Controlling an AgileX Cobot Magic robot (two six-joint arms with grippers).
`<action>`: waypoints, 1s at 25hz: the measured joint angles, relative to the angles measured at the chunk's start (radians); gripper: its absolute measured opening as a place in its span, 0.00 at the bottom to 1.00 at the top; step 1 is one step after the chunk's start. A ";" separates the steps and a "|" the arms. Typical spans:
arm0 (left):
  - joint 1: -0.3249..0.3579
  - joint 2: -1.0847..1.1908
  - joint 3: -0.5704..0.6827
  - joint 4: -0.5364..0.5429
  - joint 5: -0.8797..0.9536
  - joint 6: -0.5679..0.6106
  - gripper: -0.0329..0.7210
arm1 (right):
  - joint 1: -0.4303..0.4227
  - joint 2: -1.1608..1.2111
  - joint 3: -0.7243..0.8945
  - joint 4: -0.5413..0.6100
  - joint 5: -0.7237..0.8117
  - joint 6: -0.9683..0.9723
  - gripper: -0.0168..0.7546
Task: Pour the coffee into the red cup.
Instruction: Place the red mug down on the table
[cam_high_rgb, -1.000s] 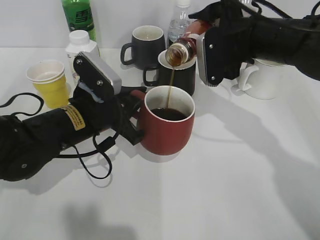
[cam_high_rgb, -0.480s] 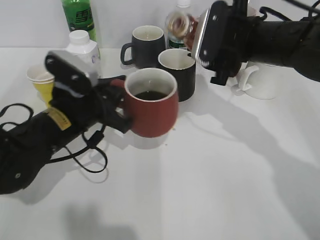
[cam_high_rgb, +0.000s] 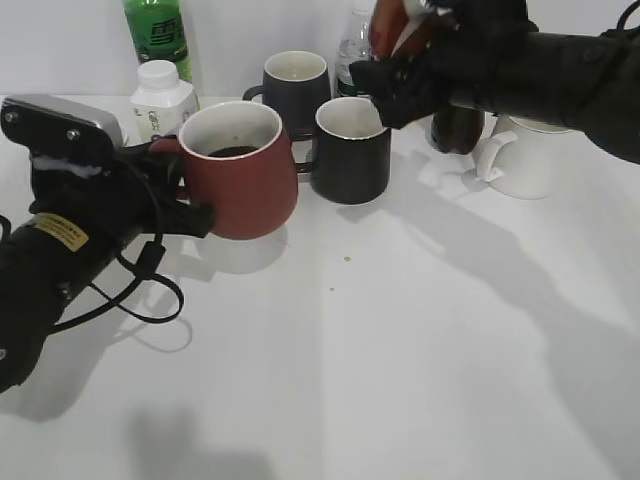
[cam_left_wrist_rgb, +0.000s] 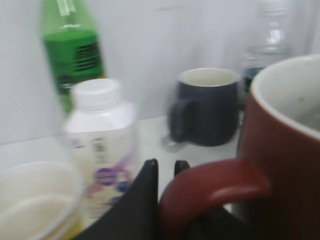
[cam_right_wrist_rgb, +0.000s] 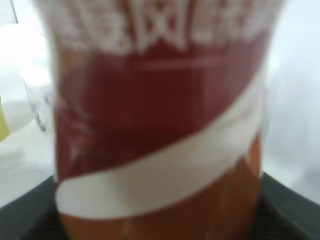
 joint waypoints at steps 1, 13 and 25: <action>0.002 0.000 0.000 -0.004 0.000 0.000 0.13 | 0.000 0.000 0.000 0.001 0.000 0.059 0.68; 0.077 0.044 0.000 -0.054 -0.005 0.000 0.13 | -0.016 0.000 0.148 0.180 0.000 0.137 0.68; 0.077 0.171 -0.096 -0.035 0.006 0.006 0.13 | -0.017 -0.001 0.235 0.460 -0.007 -0.115 0.68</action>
